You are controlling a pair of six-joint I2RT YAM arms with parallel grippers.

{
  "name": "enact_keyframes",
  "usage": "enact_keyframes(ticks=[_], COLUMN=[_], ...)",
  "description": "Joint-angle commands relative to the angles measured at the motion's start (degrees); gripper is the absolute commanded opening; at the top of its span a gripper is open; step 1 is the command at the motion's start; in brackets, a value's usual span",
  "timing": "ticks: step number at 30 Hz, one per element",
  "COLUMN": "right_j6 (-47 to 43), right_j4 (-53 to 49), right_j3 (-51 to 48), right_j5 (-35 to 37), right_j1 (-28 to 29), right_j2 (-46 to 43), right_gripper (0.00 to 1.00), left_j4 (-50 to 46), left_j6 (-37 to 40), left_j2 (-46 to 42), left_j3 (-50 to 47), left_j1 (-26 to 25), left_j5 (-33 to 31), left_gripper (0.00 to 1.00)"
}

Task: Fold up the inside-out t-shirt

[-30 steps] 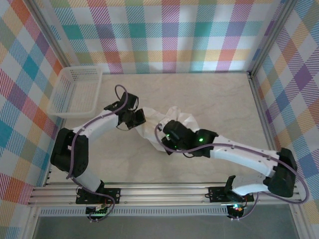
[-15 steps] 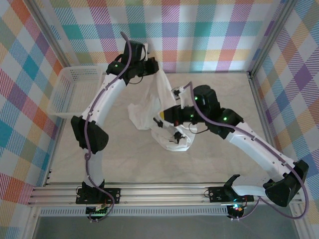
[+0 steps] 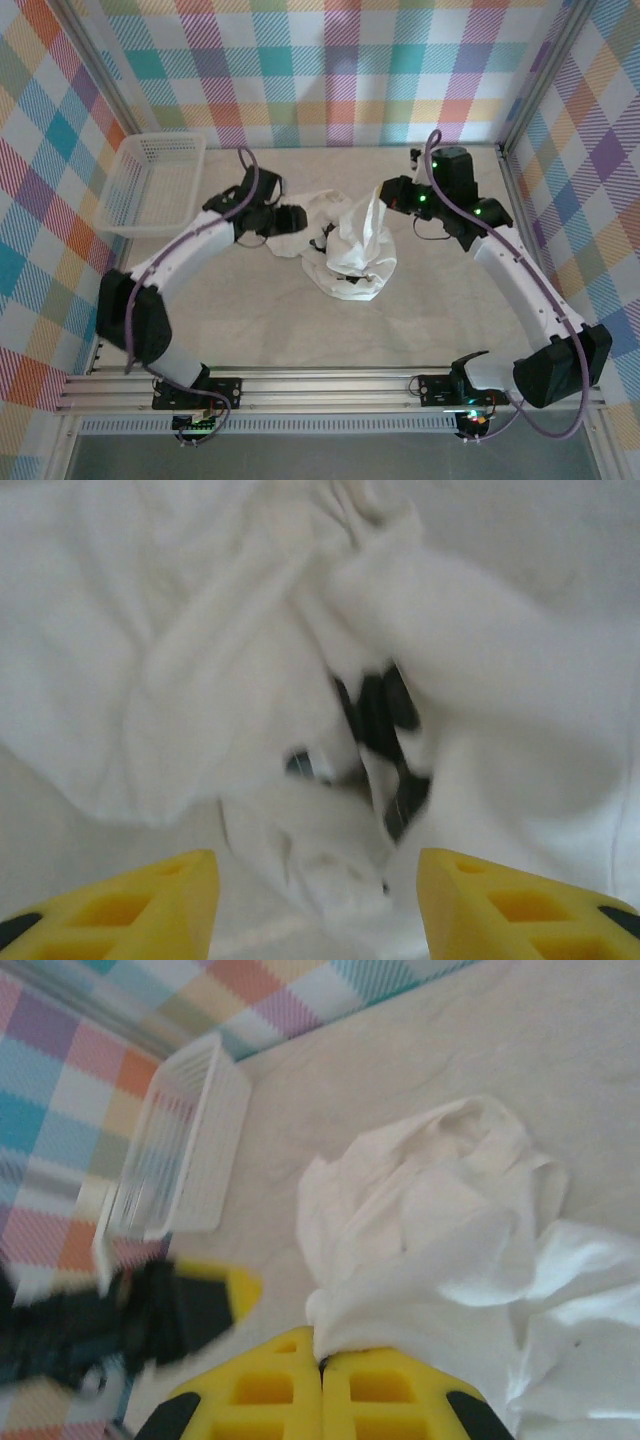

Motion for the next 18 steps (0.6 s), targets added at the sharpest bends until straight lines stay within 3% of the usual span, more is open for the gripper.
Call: enact_keyframes(ticks=[1,6,10,13,15,17,18], right_j6=[2.1,2.4,1.3,1.0,1.1,1.5,1.6], right_j4=[0.4,0.1,-1.4,-2.2,-2.2,-2.2,-2.3], right_j3=[2.6,3.5,3.5,3.2,2.9,3.1,3.6], right_j5=[2.0,2.9,2.7,1.9,1.9,2.5,2.8], right_j1=[-2.6,-4.8,-5.0,-5.0,-5.0,-5.1,-5.3], right_j2=[0.3,-0.4,-0.8,-0.8,-1.2,-1.8,-2.1], right_gripper=[0.00,0.00,0.00,0.00,0.00,0.00,0.00], left_j4=[1.9,4.4,8.3,7.8,7.2,6.3,6.1], left_j6=[-1.1,-7.2,-6.7,-6.2,-5.5,-4.9,-4.6], left_j2=[-1.1,5.0,12.3,17.8,20.5,21.9,21.6], left_j3=[-5.5,-10.5,-7.1,-3.8,-1.5,0.7,1.1], left_j1=[-8.9,-15.2,-17.1,-17.1,-17.0,-16.7,-16.6], left_j5=[-4.9,-6.3,0.8,-0.3,-1.3,-1.4,-1.6], left_gripper=[0.53,0.52,0.54,0.55,0.41,0.09,0.00])
